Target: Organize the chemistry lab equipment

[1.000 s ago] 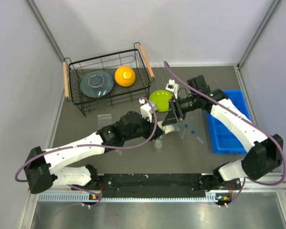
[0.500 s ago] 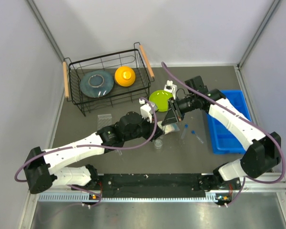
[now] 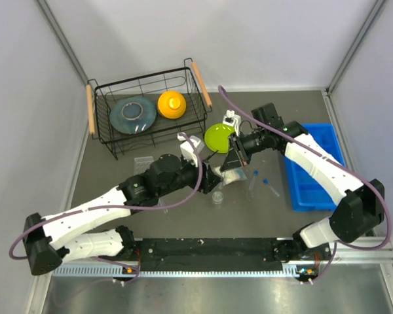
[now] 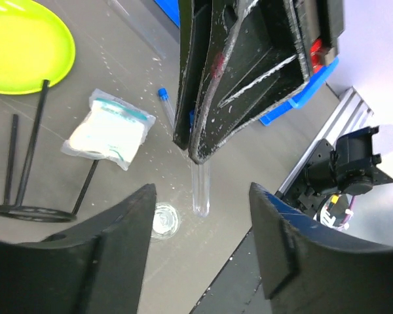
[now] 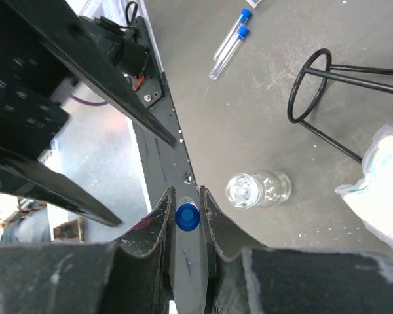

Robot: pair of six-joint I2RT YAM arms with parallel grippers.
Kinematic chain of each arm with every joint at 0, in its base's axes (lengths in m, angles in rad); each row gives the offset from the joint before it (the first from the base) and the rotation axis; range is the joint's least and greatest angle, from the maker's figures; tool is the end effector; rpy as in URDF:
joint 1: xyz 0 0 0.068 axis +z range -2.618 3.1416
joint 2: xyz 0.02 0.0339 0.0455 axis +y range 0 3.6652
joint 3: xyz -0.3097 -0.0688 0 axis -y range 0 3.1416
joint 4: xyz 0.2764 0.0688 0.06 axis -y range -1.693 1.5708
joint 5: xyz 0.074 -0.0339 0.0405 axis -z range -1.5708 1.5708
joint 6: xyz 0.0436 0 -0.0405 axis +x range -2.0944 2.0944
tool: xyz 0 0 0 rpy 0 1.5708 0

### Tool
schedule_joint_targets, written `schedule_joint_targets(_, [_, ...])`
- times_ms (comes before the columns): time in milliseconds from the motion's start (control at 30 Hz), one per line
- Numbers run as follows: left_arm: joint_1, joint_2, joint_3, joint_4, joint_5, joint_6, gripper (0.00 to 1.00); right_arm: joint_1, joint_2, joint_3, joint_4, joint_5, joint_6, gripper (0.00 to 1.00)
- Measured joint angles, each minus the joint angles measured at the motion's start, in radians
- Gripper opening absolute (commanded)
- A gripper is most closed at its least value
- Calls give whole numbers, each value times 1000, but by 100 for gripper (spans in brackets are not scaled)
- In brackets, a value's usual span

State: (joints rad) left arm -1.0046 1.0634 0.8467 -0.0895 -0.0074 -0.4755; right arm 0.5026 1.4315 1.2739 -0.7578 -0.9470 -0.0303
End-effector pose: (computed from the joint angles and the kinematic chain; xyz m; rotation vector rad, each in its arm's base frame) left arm 0.1421 -0.2230 0.3479 0.5190 1.9367 -0.9851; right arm 0.2634 0.1852 0.3572 -1.0285 2.1908 1.3774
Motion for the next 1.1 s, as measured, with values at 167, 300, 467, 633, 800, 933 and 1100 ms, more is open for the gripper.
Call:
schedule_joint_targets(167, [19,-150,2,-115,-77,39,75,27,48,58,0,50,-42,6])
schedule_joint_targets(300, [30,-270,38,-277,-173,76,76,84,145,153,9,104,-81,7])
schedule_joint_targets(467, [31,-391,133,-450,-291,105,77,190,317,316,39,173,-90,7])
schedule_joint_targets(633, [31,-540,194,-555,-394,113,79,280,504,522,86,250,-83,7])
schedule_joint_targets(800, [31,-653,212,-607,-481,117,86,341,657,721,138,323,-79,8])
schedule_joint_targets(933, [31,-715,212,-648,-540,121,86,377,739,803,209,388,-77,8])
schedule_joint_targets(1100, [31,-748,212,-695,-587,120,87,415,800,829,294,474,-74,8])
